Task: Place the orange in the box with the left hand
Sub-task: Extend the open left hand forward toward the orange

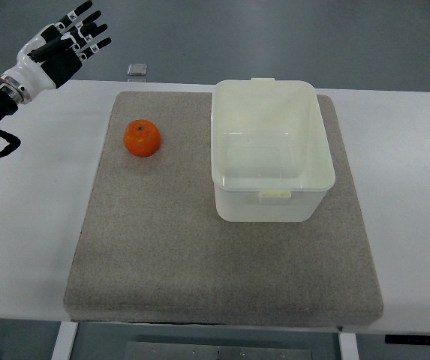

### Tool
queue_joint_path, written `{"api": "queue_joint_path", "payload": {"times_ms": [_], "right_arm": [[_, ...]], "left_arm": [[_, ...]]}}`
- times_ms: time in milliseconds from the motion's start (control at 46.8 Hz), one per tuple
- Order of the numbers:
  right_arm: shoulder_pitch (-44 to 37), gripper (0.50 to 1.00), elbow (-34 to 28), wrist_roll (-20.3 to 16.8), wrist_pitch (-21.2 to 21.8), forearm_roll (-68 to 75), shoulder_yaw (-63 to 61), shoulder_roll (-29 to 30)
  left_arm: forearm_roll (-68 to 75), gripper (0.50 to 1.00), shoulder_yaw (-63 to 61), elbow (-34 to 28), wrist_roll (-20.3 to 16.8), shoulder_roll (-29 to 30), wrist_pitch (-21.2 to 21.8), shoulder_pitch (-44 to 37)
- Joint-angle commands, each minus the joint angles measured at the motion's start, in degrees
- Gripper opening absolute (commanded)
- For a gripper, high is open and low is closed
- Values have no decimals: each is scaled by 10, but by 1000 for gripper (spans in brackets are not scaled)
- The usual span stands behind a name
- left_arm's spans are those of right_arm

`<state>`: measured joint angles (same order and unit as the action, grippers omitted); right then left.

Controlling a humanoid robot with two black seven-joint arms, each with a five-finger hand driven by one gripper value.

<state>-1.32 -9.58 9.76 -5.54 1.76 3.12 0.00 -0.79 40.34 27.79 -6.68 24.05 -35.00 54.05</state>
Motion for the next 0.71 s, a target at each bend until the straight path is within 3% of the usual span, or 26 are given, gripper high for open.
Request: {"api": "queue_joint_path", "payload": {"times_ms": [0, 513, 684], "right_arm": [[0, 926, 0, 0, 0, 0, 0, 0], [0, 926, 0, 0, 0, 0, 0, 0], [0, 926, 0, 0, 0, 0, 0, 0]], "left_arm": [[0, 999, 0, 1, 0, -2, 0, 0], [3, 999, -6, -4, -1, -2, 0, 0], [139, 999, -20, -5, -5, 2, 0, 19]]}}
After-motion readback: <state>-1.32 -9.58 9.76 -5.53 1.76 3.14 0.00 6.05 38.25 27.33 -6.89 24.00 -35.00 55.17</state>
